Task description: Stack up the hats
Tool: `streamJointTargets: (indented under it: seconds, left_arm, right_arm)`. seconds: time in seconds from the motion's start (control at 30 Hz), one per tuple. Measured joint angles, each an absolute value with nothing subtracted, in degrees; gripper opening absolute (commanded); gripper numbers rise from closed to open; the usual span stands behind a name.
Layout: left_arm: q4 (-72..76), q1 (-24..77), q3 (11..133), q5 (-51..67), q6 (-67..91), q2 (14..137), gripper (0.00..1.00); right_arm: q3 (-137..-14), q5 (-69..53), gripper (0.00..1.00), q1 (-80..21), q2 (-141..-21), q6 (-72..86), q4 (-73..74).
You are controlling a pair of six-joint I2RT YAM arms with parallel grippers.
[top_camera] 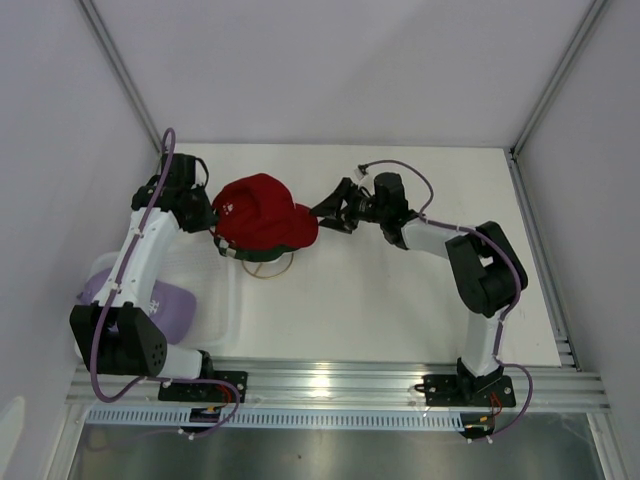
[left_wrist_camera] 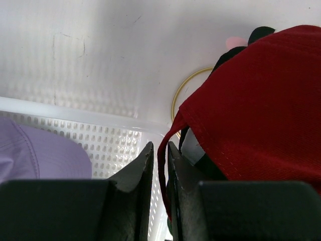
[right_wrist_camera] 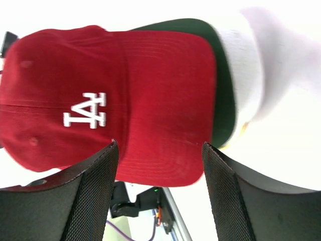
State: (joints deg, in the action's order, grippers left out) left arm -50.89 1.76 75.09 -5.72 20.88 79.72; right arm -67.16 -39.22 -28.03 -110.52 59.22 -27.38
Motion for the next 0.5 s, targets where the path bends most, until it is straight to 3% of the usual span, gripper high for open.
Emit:
streamJointTargets:
  seconds: [0.27,0.5]
  left_arm:
    - [-50.89,1.76,75.09,-5.28,20.84,79.72,0.18]
    - [-50.89,1.76,75.09,-5.17,20.82,79.72,0.18]
  right_arm:
    - [-64.36,-37.50,0.66,-27.90,-109.16,56.86,-24.21]
    - [-64.03,-37.78,0.48,-28.69,-109.19,57.71,-26.17]
